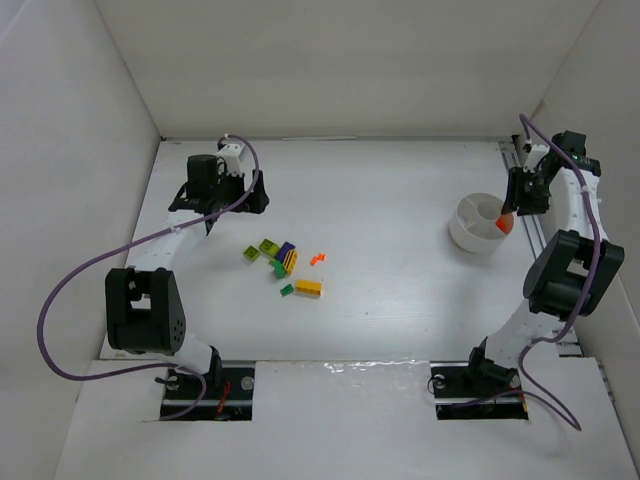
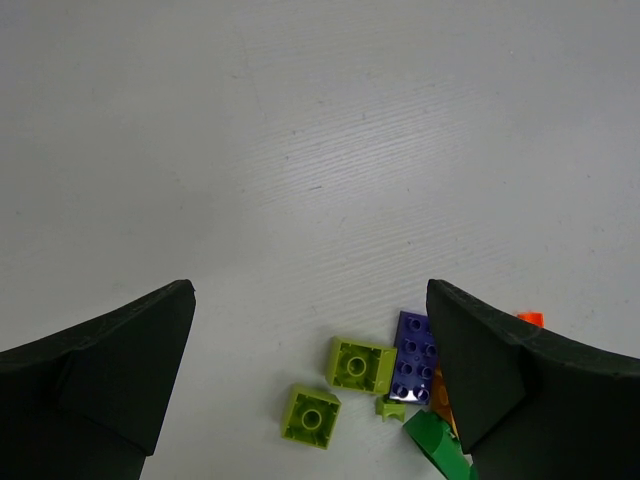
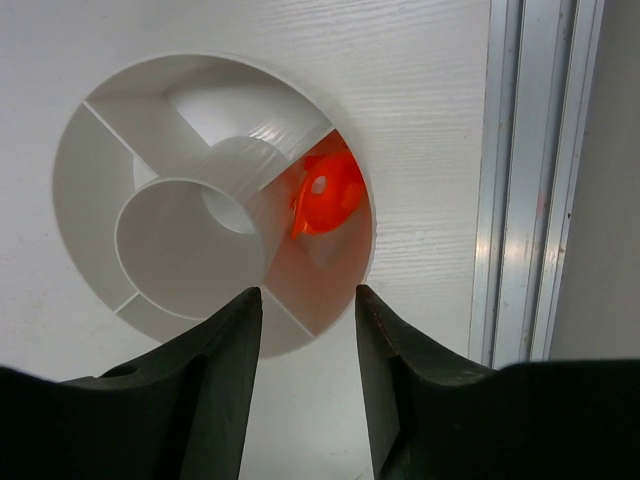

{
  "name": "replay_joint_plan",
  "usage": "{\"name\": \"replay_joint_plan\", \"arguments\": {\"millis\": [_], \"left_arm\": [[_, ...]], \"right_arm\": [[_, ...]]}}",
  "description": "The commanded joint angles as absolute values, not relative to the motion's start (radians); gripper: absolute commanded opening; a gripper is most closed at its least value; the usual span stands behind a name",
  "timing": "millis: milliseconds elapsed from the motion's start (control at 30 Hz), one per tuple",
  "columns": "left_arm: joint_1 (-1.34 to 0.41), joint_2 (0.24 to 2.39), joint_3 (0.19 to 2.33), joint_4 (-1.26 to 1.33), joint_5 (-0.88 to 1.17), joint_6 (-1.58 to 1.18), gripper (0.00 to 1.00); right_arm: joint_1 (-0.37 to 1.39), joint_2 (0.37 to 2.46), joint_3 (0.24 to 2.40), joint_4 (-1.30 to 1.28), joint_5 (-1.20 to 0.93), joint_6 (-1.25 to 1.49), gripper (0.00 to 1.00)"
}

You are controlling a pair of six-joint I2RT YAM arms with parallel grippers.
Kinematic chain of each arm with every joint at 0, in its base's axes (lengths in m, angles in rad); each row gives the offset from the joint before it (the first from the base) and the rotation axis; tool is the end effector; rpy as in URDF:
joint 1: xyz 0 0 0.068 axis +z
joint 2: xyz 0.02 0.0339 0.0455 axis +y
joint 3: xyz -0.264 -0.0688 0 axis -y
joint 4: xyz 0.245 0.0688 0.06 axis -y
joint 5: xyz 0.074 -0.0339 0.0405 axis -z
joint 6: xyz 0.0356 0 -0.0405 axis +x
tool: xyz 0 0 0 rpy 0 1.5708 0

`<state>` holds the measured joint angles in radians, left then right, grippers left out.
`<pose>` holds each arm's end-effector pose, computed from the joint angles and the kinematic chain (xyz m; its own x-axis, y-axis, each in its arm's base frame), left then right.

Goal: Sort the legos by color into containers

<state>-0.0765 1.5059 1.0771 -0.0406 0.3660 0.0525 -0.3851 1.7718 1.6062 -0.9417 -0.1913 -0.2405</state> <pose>0.3443 -0.0392 0.2811 -0.4300 0.0821 -0.8991 0.4127 0.9036 -0.1149 0.3482 -0.1338 0.2935 -0.8742 0.1020 -0.4747 0.0842 0.9947 0.0587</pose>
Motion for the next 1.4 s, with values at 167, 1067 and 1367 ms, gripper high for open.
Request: {"name": "replay_joint_plan", "arguments": {"millis": [167,1067,1367], "left_arm": [[-0.067,1.468,1.058,-0.018,0.390,0.052,1.00],[-0.026,1.304,0.999,-0.066,0.397,0.081,1.00],[0.040,1.275,0.990,-0.206,0.433,0.109,1.00]], "right_arm": [[-0.390,1.718,1.592,-0.942,-0.212,-0.247,0.47],[0.520,1.737,1.623,-0.880,-0.514,-0.542,0.86],[0.627,1.954,1.717,-0.818,-0.422,-0.470,0.80]]}}
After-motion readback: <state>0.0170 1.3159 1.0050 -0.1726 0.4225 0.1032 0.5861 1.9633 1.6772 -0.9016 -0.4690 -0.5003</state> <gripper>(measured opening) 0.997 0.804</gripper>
